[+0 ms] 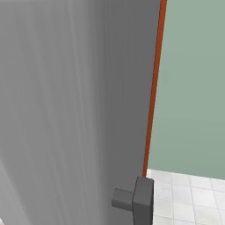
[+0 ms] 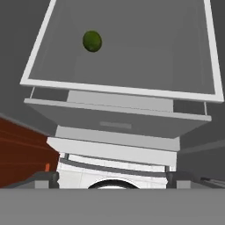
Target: Place the cold items (peach and lime) from the fridge in one tupperware on the dining counter. Place the warm items (kebab skewer and hot dog) in the stove area in another tupperware.
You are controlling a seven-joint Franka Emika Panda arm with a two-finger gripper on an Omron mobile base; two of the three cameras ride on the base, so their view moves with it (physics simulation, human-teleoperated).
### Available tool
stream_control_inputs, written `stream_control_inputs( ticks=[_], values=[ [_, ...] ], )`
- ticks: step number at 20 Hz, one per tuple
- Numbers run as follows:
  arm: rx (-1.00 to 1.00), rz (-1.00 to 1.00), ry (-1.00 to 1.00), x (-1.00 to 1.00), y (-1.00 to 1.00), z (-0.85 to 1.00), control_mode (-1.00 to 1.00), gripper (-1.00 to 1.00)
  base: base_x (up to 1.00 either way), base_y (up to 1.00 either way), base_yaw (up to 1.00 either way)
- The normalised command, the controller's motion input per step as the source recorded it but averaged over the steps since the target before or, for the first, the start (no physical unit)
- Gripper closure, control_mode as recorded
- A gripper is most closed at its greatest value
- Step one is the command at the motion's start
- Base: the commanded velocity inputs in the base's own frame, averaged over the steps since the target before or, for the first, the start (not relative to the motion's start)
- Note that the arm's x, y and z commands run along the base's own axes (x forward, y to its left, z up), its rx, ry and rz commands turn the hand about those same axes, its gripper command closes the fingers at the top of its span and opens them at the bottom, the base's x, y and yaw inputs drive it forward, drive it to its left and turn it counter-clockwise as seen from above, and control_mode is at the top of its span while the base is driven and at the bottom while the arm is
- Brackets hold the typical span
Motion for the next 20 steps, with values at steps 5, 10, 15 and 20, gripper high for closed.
stream_control_inputs(
  ticks=[5, 10, 15, 20],
  values=[
    [-0.09, 0.11, 0.0, 0.28, 0.66, -0.42, -1.0, -1.0, 0.0, 0.0, 0.0],
    [-0.02, 0.12, 0.01, 0.44, 0.45, -0.43, -1.0, -1.0, 0.0, 0.0, 0.0],
    [0.0, 0.06, 0.01, 0.7, 0.13, -0.41, -1.0, -1.0, 0.0, 0.0, 0.0],
    [0.0, 0.01, 0.0, 0.6, 0.15, -0.46, -1.0, -1.0, 0.0, 0.0, 0.0]
  ],
)
